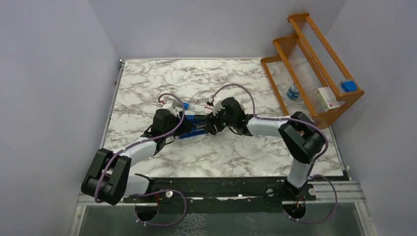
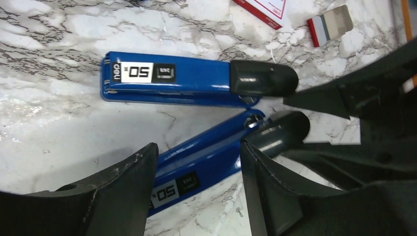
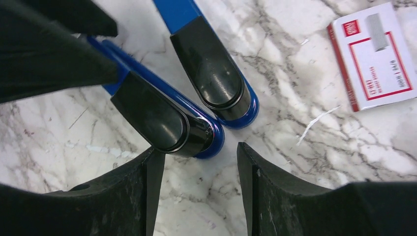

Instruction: Load the staples into the stapler

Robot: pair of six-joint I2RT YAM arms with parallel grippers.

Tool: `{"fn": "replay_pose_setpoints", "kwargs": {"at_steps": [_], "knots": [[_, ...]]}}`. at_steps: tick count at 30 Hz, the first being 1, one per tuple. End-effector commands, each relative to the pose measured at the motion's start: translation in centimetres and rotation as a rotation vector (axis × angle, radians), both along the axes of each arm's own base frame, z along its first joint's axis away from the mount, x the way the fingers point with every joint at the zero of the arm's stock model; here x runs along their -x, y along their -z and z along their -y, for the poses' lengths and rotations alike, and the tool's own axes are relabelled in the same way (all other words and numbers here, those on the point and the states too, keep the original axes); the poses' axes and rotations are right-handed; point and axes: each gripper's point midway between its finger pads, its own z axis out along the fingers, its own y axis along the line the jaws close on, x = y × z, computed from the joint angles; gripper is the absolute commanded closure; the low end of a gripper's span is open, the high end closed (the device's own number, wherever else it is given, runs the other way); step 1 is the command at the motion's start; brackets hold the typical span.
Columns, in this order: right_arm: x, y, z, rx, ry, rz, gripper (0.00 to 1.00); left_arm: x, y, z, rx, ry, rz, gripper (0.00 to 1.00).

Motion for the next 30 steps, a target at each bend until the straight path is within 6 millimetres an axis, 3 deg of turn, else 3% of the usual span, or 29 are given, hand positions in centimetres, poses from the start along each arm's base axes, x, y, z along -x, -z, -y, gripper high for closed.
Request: {"fn": "replay_pose_setpoints", "kwargs": {"at_steps": [1, 5, 11, 18, 23, 30], "knots": [[-2.7, -0.2, -0.1, -0.002, 0.042, 0.014, 0.41, 1.5, -0.9, 1.0, 0.035, 0.051, -0.004, 0.33], [-3.9, -0.4, -0.2, -0.013, 0.047, 0.013, 0.41, 2.7, -1.1, 2.1, 0.068, 0.083, -0.016, 0.31], [-4.4, -0.8, 1.4, -0.035, 0.059, -0.005, 0.41, 4.2, -0.9, 3.5, 0.057, 0.14, -0.011, 0.28], [-1.9, -2.9, 3.5, -0.064, 0.079, -0.017, 0.41, 1.7, -1.6, 1.1, -0.135, 0.081, 0.073, 0.22], [0.0, -3.4, 4.6, -0.105, 0.137, -0.078, 0.41, 1.8, -0.3, 2.3, -0.142, 0.148, 0.043, 0.28], [1.2, -4.1, 5.6, -0.306, 0.402, -0.263, 0.39, 3.4, 0.3, 4.1, -0.154, 0.232, 0.037, 0.33]]}}
